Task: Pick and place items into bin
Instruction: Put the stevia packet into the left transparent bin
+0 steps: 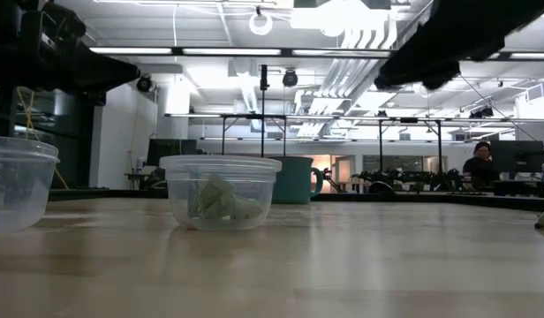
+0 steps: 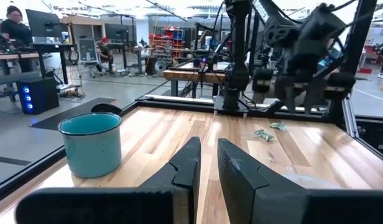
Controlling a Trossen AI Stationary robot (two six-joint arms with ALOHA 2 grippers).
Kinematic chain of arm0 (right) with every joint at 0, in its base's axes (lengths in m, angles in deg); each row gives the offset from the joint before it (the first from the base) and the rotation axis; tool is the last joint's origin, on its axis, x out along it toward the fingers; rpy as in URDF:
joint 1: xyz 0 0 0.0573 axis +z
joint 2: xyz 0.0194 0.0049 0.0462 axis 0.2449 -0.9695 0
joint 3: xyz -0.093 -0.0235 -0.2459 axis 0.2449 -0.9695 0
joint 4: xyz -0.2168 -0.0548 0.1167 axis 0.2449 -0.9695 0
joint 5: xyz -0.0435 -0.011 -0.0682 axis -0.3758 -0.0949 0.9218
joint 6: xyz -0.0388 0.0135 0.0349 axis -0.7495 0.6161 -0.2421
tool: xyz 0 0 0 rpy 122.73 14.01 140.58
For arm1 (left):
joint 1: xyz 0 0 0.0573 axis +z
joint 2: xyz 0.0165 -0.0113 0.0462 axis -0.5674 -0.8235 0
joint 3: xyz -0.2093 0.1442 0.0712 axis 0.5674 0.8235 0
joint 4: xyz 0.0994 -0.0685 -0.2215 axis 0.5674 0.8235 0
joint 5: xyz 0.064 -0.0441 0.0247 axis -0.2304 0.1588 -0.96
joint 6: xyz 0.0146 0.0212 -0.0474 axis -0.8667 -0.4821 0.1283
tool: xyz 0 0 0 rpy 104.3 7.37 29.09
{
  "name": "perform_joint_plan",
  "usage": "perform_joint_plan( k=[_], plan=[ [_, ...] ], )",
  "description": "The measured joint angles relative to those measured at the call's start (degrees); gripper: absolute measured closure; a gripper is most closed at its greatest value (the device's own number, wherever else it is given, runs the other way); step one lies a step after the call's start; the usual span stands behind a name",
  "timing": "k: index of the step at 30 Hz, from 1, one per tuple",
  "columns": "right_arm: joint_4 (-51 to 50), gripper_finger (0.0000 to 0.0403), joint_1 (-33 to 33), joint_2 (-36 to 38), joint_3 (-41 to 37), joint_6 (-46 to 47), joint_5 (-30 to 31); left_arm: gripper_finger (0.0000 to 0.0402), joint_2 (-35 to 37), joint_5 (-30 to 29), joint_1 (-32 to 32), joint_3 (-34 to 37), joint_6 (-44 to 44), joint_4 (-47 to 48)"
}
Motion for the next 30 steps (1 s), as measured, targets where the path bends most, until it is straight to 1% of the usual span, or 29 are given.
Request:
perform_joint_plan(
  k=[2,3,4,6,8,11,16,19,21,25,27,30],
  plan=[
    [-0.4,0.0307,1.7,-0.3,1.1,-4.7,5.2,0.0309,0.0,0.0,0.0,0.0,0.0,-0.1],
    [-0.2,0.0309,2.3,-0.3,1.4,-5.5,6.0,0.0309,0.0,0.0,0.0,0.0,0.0,-0.1],
    [-0.1,0.031,2.6,-0.3,1.6,-6.1,5.9,0.0309,0.0,0.0,0.0,0.0,0.0,-0.1],
    [0.5,0.0309,2.6,-0.3,1.6,-5.9,3.8,0.0309,0.0,0.0,0.0,0.0,0.0,0.0],
    [0.2,0.0299,2.4,-0.3,1.6,-3.7,3.2,0.0309,0.0,0.0,0.0,0.0,0.0,0.0],
    [-0.4,0.0267,2.4,-0.3,1.6,-2.4,0.4,0.0309,0.0,0.0,0.0,0.0,0.0,0.0],
    [0.0,0.0196,2.6,-0.6,1.6,-2.2,-3.8,0.0309,0.0,0.0,0.0,0.0,0.0,0.0],
    [0.1,0.0172,2.5,-1.7,1.6,-1.9,-5.4,0.0309,0.0,0.0,0.0,0.0,0.0,0.0],
    [-0.2,0.0168,2.7,-2.6,1.6,0.3,-8.1,0.0309,0.0,0.0,0.0,0.0,0.0,0.0],
    [-2.1,0.0171,3.0,-3.4,1.6,8.3,-12.9,0.0309,0.0,0.0,0.0,0.0,0.0,0.0],
    [-4.2,0.0175,3.5,-3.4,1.6,11.8,-13.5,0.0309,0.0,0.0,0.0,0.0,0.0,0.1],
    [-7.1,0.0184,4.5,-3.4,1.6,14.2,-12.3,0.0309,0.0,0.0,0.0,0.0,0.0,0.1]
  ],
)
